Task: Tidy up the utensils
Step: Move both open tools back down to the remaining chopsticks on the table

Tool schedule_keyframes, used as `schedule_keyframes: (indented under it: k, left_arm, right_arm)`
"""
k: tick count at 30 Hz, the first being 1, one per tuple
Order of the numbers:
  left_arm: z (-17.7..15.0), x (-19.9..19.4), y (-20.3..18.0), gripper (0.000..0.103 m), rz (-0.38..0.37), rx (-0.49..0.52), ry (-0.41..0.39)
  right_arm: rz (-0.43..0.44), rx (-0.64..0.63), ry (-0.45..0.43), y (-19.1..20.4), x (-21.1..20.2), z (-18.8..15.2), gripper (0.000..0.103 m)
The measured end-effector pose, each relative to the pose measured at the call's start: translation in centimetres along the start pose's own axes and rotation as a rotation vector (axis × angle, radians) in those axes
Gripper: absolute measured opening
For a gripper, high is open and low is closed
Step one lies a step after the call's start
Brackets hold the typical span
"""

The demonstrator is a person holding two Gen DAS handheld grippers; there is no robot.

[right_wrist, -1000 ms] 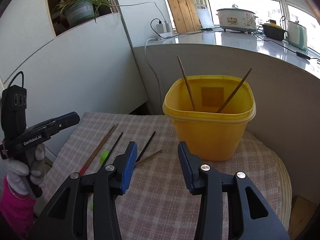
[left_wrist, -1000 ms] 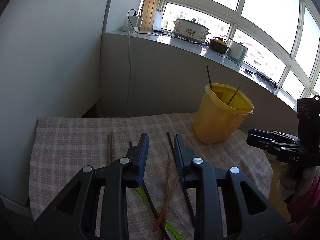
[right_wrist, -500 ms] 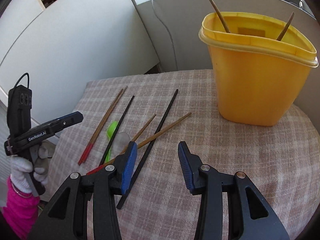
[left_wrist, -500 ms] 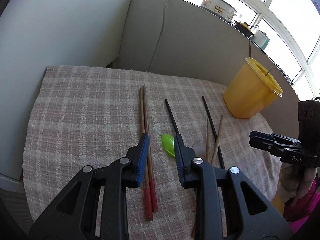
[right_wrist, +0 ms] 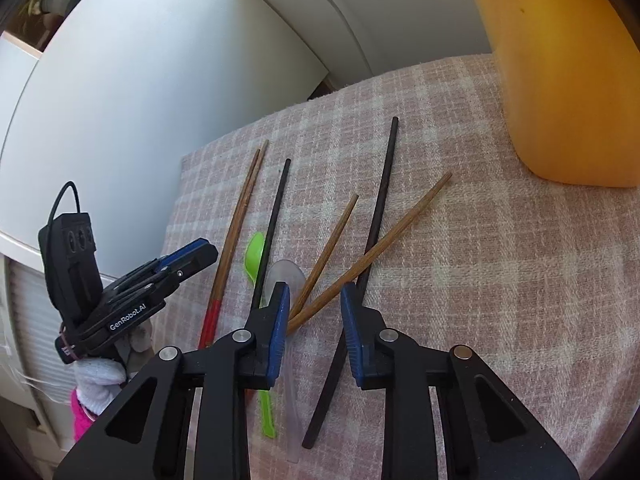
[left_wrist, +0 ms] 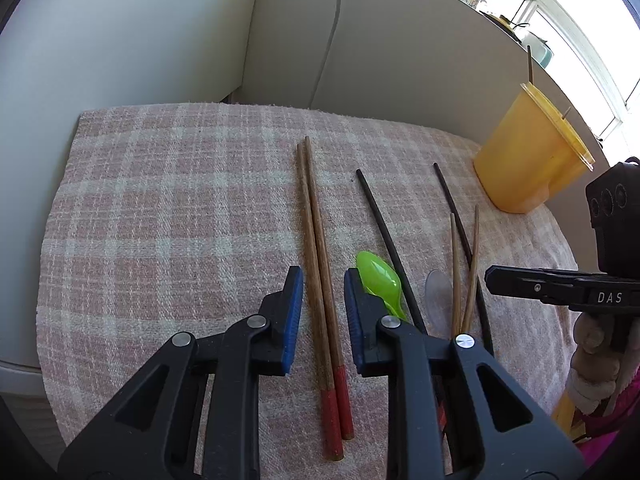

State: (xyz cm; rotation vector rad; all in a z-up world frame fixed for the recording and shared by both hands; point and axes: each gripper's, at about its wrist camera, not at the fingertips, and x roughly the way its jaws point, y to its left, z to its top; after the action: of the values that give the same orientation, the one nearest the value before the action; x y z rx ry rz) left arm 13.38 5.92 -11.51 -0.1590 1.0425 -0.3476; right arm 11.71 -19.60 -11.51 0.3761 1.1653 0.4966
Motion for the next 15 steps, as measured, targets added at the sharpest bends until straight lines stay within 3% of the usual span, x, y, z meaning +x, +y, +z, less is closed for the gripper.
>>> schedule_keyframes:
  k: [12,15]
  left_arm:
    - [1.4,2.2,0.2,0.015,0.028,0.023,0.023]
    - [1.9,2.5,0.4,0.015,0.03,0.024,0.027]
  right_arm:
    - [-0.01,0.092,0.062,0.1,3.1,0.3,0.023]
    - [-0.032,0.11,0.063,0.0,3.7,0.4,0.018]
